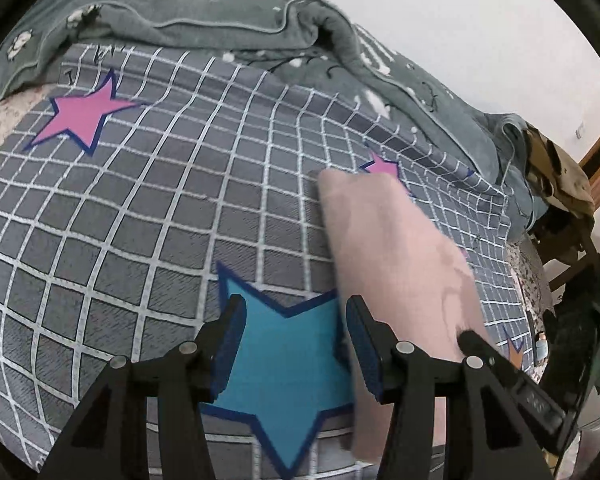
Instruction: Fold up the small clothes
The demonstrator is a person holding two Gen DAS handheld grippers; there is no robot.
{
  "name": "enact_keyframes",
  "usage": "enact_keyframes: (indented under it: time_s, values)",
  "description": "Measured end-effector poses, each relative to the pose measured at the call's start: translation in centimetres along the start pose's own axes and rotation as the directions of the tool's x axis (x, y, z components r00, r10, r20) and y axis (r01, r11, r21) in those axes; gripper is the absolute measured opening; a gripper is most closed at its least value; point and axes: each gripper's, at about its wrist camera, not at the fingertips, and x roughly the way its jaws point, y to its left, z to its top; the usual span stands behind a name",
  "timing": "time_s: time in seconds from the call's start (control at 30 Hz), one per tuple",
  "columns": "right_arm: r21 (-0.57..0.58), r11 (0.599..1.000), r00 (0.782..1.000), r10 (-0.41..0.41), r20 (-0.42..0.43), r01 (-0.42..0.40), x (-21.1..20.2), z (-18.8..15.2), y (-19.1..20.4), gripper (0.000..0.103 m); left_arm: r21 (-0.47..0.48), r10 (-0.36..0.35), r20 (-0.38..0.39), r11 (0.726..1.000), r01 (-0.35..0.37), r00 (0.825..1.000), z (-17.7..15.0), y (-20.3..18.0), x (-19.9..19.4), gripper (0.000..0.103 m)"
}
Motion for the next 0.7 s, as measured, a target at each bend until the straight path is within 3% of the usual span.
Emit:
enact_keyframes:
  time_s: [0.03, 0.13, 0.17, 0.3, 0.37, 0.43, 0.53, 0.63, 0.7]
  values:
    - [0.002, 1.0, 1.0, -0.009, -0.003, 0.009, 0.4, 0.1, 0.0, 0.062, 0.0, -0.005, -0.001, 1.0, 0.005, 1.0, 0.0, 0.3, 0.2, 0.05]
    - [-0.021, 0.999, 0.999, -0.035, 0.018, 0.035, 0.7, 0.5, 0.6, 0.028, 0.002, -0.014, -0.004, 1.0, 0.014, 1.0, -0.1, 0.9, 0.6, 0.05]
    - [-0.05, 0.998, 0.999, -0.024, 0.028, 0.025, 0.4, 0.8, 0.9, 0.025, 0.003, -0.016, -0.004, 1.0, 0.016, 1.0, -0.1, 1.0, 0.7, 0.05]
    - [-0.135, 0.991, 0.985, 0.006, 0.174, 0.018, -3.9, 2.0, 1.2, 0.023, 0.008, -0.026, -0.006, 1.0, 0.026, 1.0, -0.3, 1.6, 0.7, 0.05]
    - [-0.15, 0.987, 0.971, -0.021, 0.238, 0.058, -5.7, 2.3, 0.5, 0.024, 0.014, -0.042, -0.007, 0.999, 0.042, 0.999, -0.4, 1.4, 0.6, 0.051]
    - [-0.154, 0.978, 0.971, -0.108, 0.213, 0.142, -5.1, 2.6, -1.1, 0.024, 0.019, -0.066, -0.008, 0.998, 0.067, 0.998, -0.5, 0.8, 0.7, 0.052]
    - [-0.093, 0.984, 0.987, -0.149, 0.063, 0.154, -1.8, 2.2, -4.2, 0.028, 0.044, -0.105, -0.032, 0.993, 0.107, 0.994, -0.8, -0.8, 1.0, 0.053]
    - [-0.155, 0.971, 0.98, -0.168, 0.105, 0.183, -2.8, 1.7, -3.6, 0.037, 0.096, -0.103, -0.051, 0.989, 0.108, 0.993, -1.6, -2.6, 1.1, 0.053]
    - [-0.183, 0.964, 0.977, -0.171, 0.127, 0.192, -4.1, 1.3, -2.9, 0.037, 0.127, -0.093, -0.052, 0.987, 0.099, 0.994, -2.2, -3.5, 0.9, 0.053]
